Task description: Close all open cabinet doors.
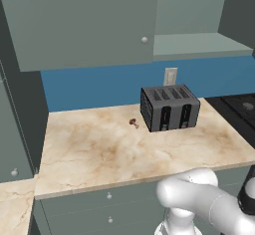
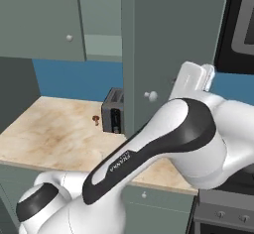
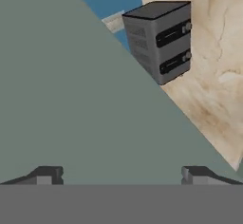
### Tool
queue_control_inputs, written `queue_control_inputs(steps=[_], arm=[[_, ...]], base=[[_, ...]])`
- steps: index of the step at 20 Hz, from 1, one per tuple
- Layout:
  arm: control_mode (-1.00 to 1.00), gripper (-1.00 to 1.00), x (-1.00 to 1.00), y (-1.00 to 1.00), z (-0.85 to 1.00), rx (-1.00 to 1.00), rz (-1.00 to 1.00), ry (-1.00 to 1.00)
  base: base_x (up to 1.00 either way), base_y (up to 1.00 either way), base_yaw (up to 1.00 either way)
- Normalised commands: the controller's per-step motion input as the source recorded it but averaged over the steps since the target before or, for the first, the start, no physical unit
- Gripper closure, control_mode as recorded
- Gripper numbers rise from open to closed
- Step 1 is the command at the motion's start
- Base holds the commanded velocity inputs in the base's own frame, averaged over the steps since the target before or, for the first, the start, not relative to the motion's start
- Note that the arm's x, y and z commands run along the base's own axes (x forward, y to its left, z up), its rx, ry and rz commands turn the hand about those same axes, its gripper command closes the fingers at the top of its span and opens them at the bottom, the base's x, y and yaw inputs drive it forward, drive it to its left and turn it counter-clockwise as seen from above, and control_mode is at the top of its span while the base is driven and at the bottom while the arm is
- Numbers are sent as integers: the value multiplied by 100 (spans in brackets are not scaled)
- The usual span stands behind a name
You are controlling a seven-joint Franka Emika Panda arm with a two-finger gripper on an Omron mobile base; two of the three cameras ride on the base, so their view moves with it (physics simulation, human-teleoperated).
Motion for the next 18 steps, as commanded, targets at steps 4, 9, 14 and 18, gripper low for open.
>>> queue_control_inputs(steps=[4, 9, 14, 18], arm=[[-100, -100, 1, 41, 0, 2, 18, -9], [-100, -100, 1, 45, 0, 3, 13, -8], [-100, -100, 13, 46, 0, 3, 11, -3], [-100, -100, 24, 45, 0, 2, 7, 0]], base=[[0, 0, 0], [0, 0, 0], [0, 0, 0], [0, 0, 0]])
